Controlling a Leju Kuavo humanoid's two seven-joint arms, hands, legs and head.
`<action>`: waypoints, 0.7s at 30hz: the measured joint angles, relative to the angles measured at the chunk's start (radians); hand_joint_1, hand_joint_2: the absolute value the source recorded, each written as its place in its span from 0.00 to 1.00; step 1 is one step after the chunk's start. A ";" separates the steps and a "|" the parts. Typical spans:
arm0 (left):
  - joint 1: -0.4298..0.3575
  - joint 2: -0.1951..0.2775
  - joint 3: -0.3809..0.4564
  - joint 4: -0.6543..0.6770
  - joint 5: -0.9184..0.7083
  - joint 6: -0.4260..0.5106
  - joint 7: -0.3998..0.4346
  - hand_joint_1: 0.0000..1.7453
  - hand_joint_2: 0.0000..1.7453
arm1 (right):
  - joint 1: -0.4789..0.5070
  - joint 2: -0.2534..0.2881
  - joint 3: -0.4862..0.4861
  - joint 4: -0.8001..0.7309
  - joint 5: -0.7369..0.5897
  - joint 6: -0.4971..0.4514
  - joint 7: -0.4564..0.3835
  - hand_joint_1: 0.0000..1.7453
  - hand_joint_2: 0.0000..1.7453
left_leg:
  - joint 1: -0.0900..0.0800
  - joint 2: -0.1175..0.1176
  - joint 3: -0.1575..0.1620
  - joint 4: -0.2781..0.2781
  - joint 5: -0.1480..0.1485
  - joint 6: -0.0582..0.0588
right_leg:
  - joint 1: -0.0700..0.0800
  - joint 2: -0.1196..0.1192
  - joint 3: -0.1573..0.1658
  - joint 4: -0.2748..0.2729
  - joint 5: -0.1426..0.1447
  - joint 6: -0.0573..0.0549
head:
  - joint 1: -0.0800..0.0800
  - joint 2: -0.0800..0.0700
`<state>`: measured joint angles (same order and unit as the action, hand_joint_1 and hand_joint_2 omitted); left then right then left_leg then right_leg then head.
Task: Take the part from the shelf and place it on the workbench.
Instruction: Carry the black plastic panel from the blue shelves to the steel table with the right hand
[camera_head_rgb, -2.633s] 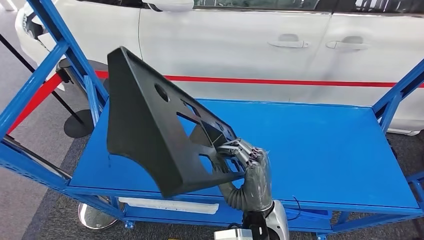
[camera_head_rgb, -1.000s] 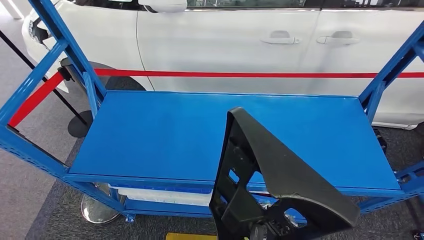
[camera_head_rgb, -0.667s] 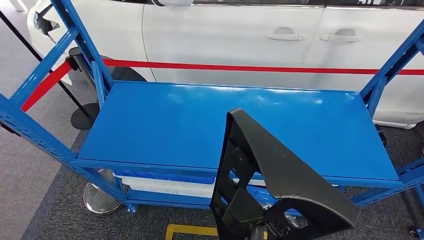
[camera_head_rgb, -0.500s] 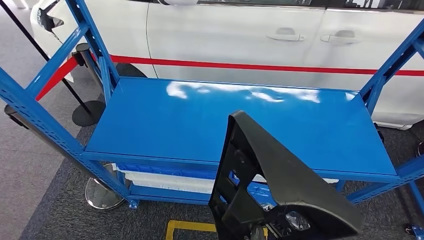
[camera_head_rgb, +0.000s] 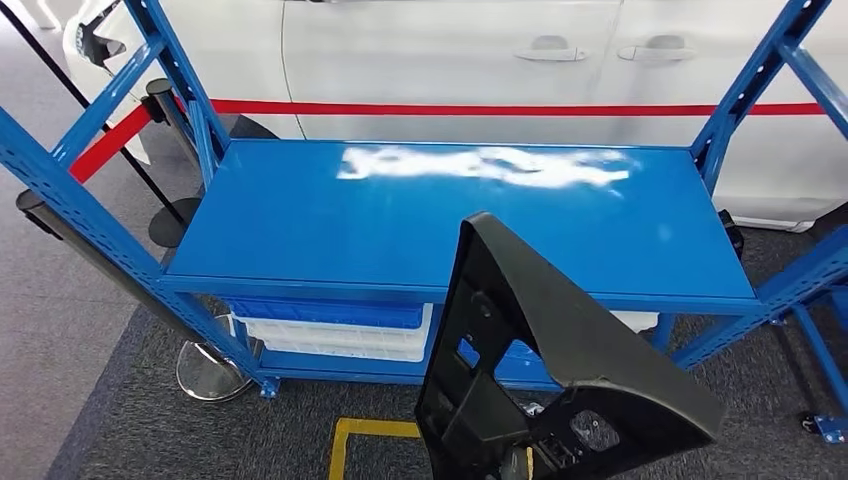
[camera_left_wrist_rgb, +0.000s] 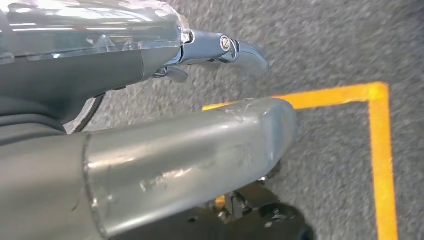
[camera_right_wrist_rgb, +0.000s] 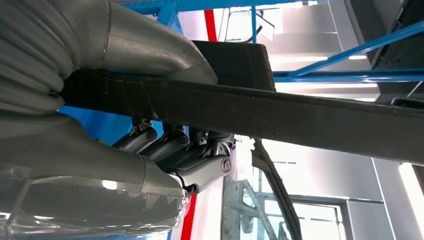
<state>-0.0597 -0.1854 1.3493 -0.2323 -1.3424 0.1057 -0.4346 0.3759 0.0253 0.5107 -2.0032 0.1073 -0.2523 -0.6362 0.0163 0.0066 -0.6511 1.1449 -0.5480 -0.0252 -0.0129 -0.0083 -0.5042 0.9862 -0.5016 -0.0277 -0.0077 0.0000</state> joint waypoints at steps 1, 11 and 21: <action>0.000 0.000 0.000 0.000 0.000 -0.001 0.000 0.00 0.00 | 0.000 0.000 0.000 0.001 0.000 0.000 0.000 1.00 1.00 | 0.000 0.000 -0.015 0.064 -0.042 -0.002 | 0.002 -0.001 -0.013 0.002 0.010 -0.003 | -0.002 0.000; -0.005 0.005 0.000 -0.001 -0.001 -0.002 -0.005 0.00 0.00 | -0.004 0.000 0.001 0.007 0.000 0.002 0.003 1.00 1.00 | -0.013 -0.001 0.206 -0.163 0.011 0.034 | 0.011 -0.006 -0.111 0.033 0.089 0.030 | -0.002 0.000; -0.005 0.004 0.000 -0.001 -0.001 -0.006 -0.003 0.00 0.00 | -0.005 0.000 -0.001 0.009 0.000 0.002 0.005 1.00 1.00 | -0.007 0.008 0.070 -0.148 0.118 0.053 | -0.004 0.004 -0.075 0.217 -0.032 0.058 | 0.007 0.000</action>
<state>-0.0642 -0.1809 1.3493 -0.2335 -1.3433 0.0992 -0.4374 0.3711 0.0253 0.5097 -1.9940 0.1072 -0.2499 -0.6308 0.0091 0.0149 -0.5810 0.9968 -0.4303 0.0277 -0.0166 -0.0041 -0.5791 1.2032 -0.5340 0.0303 -0.0008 0.0000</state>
